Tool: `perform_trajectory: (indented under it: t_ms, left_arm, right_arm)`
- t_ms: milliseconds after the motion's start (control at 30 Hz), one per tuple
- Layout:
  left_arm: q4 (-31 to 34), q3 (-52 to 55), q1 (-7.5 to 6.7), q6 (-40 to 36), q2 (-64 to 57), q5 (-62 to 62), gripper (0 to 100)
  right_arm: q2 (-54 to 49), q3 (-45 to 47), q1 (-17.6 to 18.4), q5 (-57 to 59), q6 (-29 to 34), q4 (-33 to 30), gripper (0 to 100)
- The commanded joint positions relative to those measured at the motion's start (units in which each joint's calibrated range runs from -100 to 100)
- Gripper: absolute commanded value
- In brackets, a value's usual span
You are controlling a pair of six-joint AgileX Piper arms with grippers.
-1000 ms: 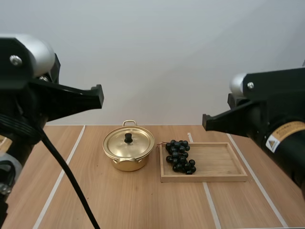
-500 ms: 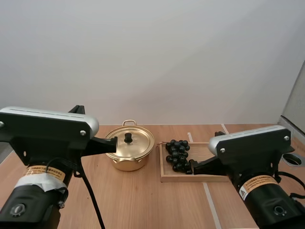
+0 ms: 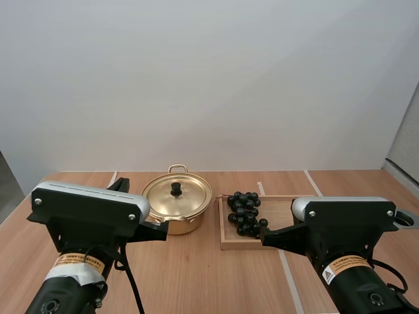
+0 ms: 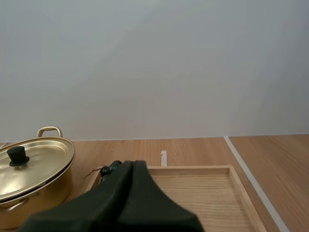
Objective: Open the pot, put the pineapple inside, and close it
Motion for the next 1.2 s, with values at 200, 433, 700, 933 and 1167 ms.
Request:
perform_trajectory:
  t_ms: [200,433,700,933,1167]
  left_arm:
    - [0.21,0.32,-0.23,-3.49,-0.35,18.64,0]
    - [0.21,0.44,-0.37,-5.15,-0.35,26.05,0]
    - [0.21,0.44,-0.59,-6.15,-0.35,25.89,0]
    - [0.21,0.44,-0.59,-6.05,-0.35,25.32,0]
    - [0.21,0.44,-0.59,-6.05,-0.35,25.32,0]
  right_arm:
    - [-0.35,0.13,-0.17,10.19,-0.19,0.57,0]
    - [-0.35,0.13,-0.17,16.22,-0.09,0.99,0]
    - [-0.35,0.13,-0.17,19.55,-0.18,1.42,0]
    - [-0.35,0.13,-0.17,20.18,-0.47,-5.59,0]
    - [-0.35,0.13,-0.48,16.15,-0.38,-4.68,0]
